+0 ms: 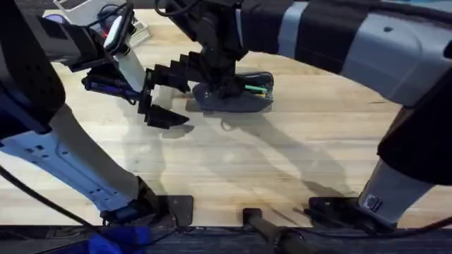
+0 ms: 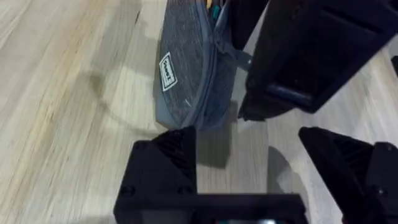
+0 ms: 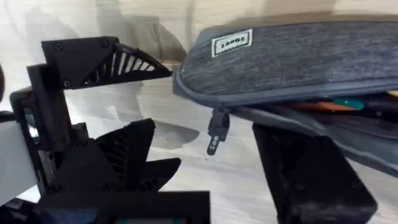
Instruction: Unzip the bag, pick up the pens from the table one at a time and place them inside, then zip the bag closed.
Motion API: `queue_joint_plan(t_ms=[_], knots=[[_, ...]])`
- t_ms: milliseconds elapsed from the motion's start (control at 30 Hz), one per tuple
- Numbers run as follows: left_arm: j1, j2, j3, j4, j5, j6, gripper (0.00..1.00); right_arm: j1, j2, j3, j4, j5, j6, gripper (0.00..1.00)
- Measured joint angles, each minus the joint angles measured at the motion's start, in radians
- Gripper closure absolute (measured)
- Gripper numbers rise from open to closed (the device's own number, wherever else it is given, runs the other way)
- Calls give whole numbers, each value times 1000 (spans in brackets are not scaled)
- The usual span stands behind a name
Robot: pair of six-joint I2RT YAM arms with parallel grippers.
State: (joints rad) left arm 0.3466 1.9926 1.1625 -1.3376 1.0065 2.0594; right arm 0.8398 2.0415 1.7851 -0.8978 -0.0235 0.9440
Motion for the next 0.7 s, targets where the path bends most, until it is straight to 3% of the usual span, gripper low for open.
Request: queue_joint_plan(t_ms=[133,233,400,433,700], knots=[[0,0,0,0,0,0,6,0,0,0,3,0,2,77],[0,0,0,0,0,0,6,0,0,0,6,0,4,213],[0,0,0,0,0,0,6,0,0,0,12,-3,14,879],[0,0,0,0,0,0,6,0,0,0,12,-3,18,945],[0,0,0,0,0,0,6,0,5,0,13,-4,18,969]])
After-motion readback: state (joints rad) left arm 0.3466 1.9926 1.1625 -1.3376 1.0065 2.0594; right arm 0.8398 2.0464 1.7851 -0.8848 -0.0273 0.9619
